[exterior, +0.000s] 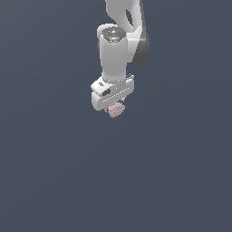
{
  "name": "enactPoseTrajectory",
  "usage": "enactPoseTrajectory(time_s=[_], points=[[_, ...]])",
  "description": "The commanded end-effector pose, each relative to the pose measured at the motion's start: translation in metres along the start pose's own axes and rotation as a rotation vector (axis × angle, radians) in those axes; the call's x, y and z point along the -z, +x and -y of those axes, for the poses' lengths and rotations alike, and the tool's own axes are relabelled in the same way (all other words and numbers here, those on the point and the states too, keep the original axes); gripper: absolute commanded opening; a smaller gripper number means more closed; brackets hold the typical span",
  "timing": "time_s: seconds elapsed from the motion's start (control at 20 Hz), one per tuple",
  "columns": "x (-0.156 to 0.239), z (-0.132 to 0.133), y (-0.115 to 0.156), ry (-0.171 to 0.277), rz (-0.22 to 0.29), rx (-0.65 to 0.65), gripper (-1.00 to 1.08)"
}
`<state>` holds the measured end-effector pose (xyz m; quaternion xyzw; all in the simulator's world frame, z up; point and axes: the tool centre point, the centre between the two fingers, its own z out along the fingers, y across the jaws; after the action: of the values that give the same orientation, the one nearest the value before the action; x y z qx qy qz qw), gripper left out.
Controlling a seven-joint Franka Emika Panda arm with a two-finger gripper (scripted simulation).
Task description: Pick up the object and move it to a goal position.
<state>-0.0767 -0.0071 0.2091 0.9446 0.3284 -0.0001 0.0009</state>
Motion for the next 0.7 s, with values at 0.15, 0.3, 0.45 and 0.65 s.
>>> enactPoseTrajectory(time_s=[0.15,0.3,0.45,0.65], points=[[0.048,0.022,-0.002,0.001,0.000,0.000,-1.00],[0.069,0.031,-0.002,0.001,0.000,0.000,-1.00],[0.085,0.039,-0.002,0.001,0.000,0.000,-1.00],[0.100,0.044,-0.002,0.001,0.000,0.000,-1.00]])
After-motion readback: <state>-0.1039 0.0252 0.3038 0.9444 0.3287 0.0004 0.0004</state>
